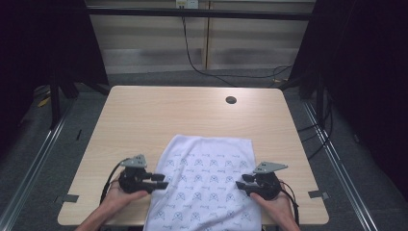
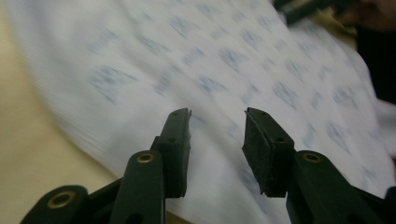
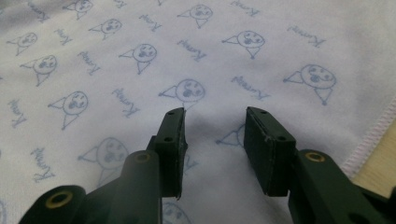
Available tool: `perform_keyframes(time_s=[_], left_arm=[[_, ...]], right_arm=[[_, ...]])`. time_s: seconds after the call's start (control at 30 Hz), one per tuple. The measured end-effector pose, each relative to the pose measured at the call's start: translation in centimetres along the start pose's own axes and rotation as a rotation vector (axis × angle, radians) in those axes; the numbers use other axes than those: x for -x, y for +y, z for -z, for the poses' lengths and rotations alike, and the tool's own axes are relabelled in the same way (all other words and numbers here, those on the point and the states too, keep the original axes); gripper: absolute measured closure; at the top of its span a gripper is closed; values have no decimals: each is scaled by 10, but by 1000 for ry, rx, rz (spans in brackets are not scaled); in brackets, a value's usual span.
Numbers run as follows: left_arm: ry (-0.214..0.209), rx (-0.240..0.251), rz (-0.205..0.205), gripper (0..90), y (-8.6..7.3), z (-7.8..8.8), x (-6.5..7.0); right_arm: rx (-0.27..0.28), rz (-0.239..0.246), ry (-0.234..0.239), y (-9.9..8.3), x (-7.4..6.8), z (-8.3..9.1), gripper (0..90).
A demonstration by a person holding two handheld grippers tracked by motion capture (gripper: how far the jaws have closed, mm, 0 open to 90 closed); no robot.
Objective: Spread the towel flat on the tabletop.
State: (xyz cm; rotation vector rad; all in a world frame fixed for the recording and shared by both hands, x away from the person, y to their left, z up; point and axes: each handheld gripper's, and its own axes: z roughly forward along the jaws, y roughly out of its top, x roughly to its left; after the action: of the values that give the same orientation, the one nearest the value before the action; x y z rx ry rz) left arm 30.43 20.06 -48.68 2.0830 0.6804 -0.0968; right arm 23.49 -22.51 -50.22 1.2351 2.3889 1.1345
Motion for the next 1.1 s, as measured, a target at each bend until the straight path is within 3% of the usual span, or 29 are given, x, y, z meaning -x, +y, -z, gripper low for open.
perform_keyframes(time_s=[0.03,0.17,0.27,0.33,0.4,0.47,0.53,0.57,0.73,0.8,0.9,0.97,1.1], left_arm=[[47,13,11,616,7,0,-11],[136,83,107,636,19,-4,-42],[214,64,114,612,21,-14,-55],[207,66,138,589,19,-19,-59],[229,21,118,606,17,-26,-60],[221,22,113,716,17,-27,-59],[189,27,88,840,21,-28,-56],[179,42,69,857,24,-28,-52],[53,123,-13,815,40,-27,-26],[50,115,-28,745,42,-29,-20],[27,151,-17,692,43,-26,-21],[76,156,5,688,43,-22,-25],[161,162,96,771,35,-16,-51]], right_arm=[[-6,3,-1,1,-1,-1,579],[-5,12,6,3,-1,-3,577],[-6,11,9,3,-1,-3,577],[-5,15,9,3,-1,-3,574],[-3,16,10,3,-1,-3,572],[-5,17,12,3,-1,-3,571],[-4,16,13,3,-1,-3,571],[-4,15,11,3,-1,-3,571],[-4,11,13,3,-1,-3,571],[-3,10,12,3,-1,-3,570],[-3,13,11,3,-1,-3,569],[-4,11,13,3,-1,-3,569],[-4,11,14,3,-1,-3,569]])
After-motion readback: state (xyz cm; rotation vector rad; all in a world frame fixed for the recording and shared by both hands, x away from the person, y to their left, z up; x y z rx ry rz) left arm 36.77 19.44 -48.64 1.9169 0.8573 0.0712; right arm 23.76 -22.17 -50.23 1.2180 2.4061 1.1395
